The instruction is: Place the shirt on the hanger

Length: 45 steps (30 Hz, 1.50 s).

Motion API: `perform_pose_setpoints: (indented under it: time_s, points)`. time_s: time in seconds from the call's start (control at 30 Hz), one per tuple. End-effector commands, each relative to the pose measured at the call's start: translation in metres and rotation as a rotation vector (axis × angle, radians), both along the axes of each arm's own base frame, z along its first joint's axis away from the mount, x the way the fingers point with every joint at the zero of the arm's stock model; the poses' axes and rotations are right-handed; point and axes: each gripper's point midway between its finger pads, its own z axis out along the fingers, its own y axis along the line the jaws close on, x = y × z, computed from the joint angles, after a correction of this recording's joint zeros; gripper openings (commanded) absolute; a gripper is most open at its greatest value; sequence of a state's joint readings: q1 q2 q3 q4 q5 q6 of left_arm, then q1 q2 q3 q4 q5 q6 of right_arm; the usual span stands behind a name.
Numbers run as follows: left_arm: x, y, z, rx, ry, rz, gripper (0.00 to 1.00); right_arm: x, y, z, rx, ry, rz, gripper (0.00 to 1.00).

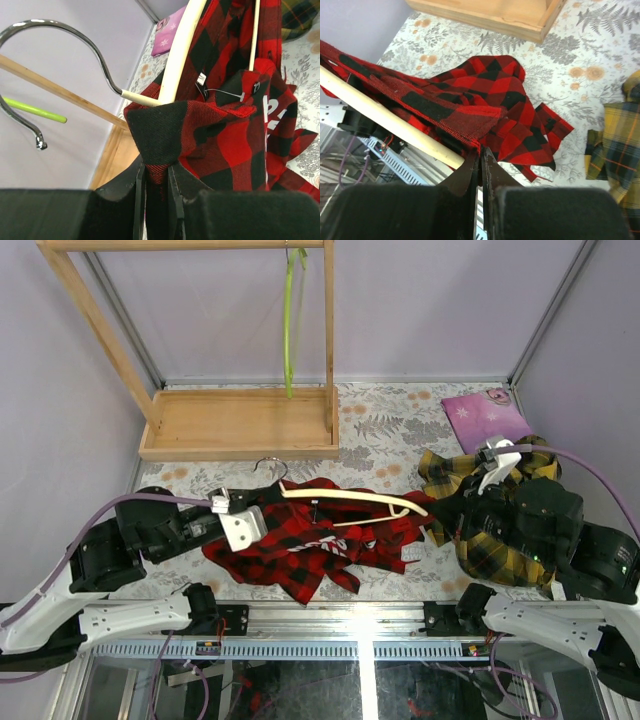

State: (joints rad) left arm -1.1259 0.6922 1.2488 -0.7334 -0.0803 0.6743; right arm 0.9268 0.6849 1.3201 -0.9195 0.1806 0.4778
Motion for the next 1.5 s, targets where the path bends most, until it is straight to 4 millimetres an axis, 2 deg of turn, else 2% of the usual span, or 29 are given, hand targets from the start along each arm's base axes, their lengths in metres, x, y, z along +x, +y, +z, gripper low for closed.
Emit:
perform_pose_setpoints:
  time_s: [0.0, 0.3, 0.57, 0.73, 0.87, 1.1, 1.23, 1.3, 1.37, 1.47]
  points:
    - [0.017, 0.019, 0.035, -0.015, -0.157, 0.098, 0.0, 0.006, -0.032, -0.002, -0.184, -0.023, -0.068, 0.0]
    - [0.029, 0.024, 0.025, 0.052, -0.179, 0.163, 0.0, 0.017, -0.046, 0.001, -0.354, 0.001, -0.122, 0.0]
    - [0.029, 0.03, 0.026, 0.045, -0.184, 0.175, 0.0, 0.034, -0.058, -0.001, -0.444, -0.018, -0.223, 0.0]
    - [0.031, 0.025, 0.019, 0.067, -0.162, 0.177, 0.0, 0.048, -0.054, 0.011, -0.477, -0.039, -0.264, 0.0]
    - [0.034, 0.014, 0.007, 0.096, -0.112, 0.173, 0.0, 0.063, -0.041, 0.02, -0.501, -0.052, -0.275, 0.0]
    - [0.042, 0.015, 0.002, 0.097, -0.091, 0.233, 0.0, 0.069, -0.037, 0.005, -0.522, -0.051, -0.284, 0.0]
    - [0.04, 0.02, 0.003, 0.067, -0.088, 0.239, 0.0, 0.061, -0.042, -0.02, -0.529, -0.02, -0.271, 0.0]
    - [0.036, 0.021, 0.004, 0.05, -0.085, 0.222, 0.0, 0.052, -0.032, -0.03, -0.48, -0.01, -0.197, 0.0]
    - [0.029, 0.02, 0.003, 0.034, -0.074, 0.185, 0.0, 0.038, -0.015, -0.033, -0.394, -0.016, -0.07, 0.1]
    - [0.014, 0.015, -0.001, 0.028, -0.05, 0.097, 0.0, 0.02, -0.011, -0.018, -0.287, -0.068, 0.025, 0.38]
